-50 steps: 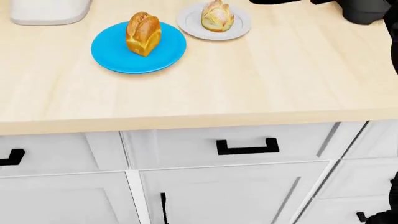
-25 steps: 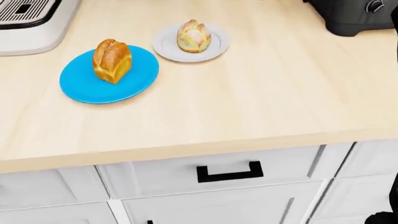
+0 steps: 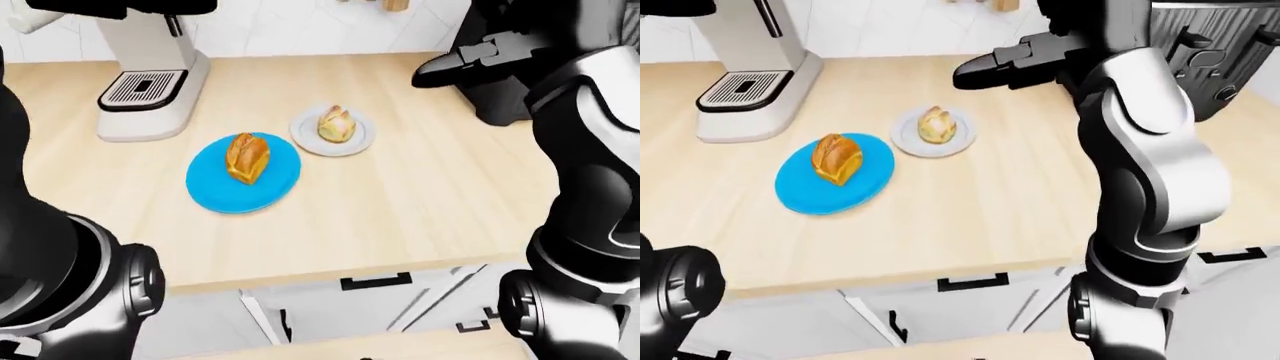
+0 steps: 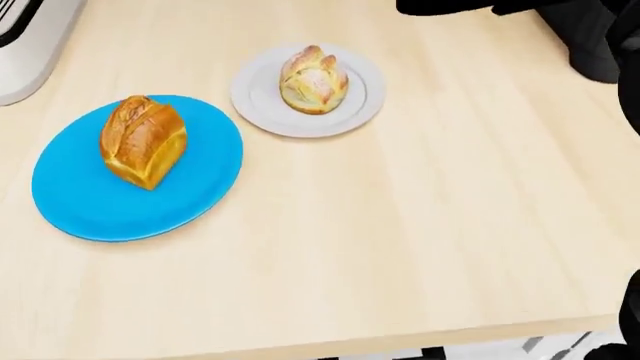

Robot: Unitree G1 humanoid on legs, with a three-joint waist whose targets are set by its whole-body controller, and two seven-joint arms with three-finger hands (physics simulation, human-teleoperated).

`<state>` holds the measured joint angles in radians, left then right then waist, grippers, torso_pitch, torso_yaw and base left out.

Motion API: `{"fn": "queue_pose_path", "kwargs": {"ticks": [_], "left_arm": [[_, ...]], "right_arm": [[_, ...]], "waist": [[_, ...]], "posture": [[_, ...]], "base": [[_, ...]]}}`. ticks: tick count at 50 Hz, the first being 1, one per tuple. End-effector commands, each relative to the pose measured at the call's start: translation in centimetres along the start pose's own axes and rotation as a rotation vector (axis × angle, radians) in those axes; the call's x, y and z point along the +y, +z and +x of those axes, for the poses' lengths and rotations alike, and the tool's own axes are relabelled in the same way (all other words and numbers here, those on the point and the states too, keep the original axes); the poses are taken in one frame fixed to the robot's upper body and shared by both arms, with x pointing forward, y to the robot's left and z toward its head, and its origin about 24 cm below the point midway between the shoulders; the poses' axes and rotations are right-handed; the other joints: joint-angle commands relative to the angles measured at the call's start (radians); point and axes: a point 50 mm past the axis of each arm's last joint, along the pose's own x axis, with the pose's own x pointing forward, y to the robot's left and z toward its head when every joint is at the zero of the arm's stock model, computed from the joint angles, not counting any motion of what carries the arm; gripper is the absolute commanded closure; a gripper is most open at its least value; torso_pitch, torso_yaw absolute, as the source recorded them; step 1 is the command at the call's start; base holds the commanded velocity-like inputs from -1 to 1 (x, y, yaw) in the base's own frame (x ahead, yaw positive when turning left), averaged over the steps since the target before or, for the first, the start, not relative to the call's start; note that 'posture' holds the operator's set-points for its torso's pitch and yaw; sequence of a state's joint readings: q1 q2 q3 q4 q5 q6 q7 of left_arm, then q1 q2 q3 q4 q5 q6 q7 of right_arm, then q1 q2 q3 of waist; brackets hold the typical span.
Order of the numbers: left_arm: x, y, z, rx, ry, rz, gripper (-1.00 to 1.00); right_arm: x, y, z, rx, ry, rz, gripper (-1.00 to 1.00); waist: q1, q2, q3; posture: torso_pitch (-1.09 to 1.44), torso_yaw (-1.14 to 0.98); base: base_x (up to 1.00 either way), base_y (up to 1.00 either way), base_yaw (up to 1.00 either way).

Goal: Place all breads on the cutting board.

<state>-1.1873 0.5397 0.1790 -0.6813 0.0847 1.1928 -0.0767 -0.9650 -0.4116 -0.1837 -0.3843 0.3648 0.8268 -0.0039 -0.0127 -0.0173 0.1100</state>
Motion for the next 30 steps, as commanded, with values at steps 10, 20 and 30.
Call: {"fn": "queue_pose_path", "kwargs": {"ticks": [10,20,30], "left_arm": [[1.1,0.5,-0.1,-0.061,0.072,0.003,-1.0],[1.1,0.4,0.0,-0.056,0.071,0.003,-1.0],[1.1,0.2,0.1,-0.055,0.078,0.004,-1.0]], "right_arm": [[0.5,0.6,0.5,-0.022,0.008,-0.064,-1.0],[1.3,-2.7,8.5,0.22,0.059,-0.119,-1.0],[2.0,-5.7,12.2,0.319,0.081,0.013,-1.0]], "waist": [[0.0,0.015,-0.055],[0.001,0.022,-0.061],[0.001,0.037,-0.059]], "posture": [[0.0,0.0],[0.0,0.0],[0.0,0.0]], "base": [[0.0,0.0,0.0],[0.0,0.0,0.0],[0.0,0.0,0.0]]}}
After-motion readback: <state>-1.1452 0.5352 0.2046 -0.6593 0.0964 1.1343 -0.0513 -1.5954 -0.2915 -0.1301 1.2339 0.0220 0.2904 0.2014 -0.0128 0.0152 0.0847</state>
